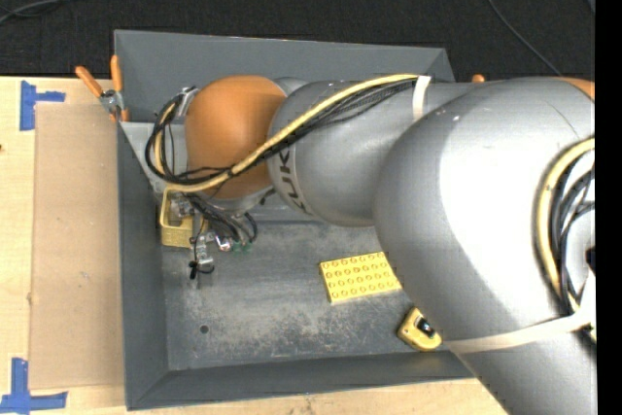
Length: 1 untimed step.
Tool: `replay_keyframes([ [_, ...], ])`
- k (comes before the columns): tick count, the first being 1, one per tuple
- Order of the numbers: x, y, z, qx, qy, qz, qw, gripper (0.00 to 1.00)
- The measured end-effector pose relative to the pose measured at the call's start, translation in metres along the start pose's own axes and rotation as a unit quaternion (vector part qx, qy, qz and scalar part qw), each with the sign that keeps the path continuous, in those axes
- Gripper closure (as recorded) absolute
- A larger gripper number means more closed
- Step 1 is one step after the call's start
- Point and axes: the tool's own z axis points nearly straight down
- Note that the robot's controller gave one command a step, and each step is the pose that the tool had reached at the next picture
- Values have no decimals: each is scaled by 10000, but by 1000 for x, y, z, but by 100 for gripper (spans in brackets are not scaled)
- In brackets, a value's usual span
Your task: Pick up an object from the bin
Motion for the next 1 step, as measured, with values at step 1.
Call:
replay_keyframes([
  [1, -9, -10, 6, -23, 43, -2863, 9581, 100],
])
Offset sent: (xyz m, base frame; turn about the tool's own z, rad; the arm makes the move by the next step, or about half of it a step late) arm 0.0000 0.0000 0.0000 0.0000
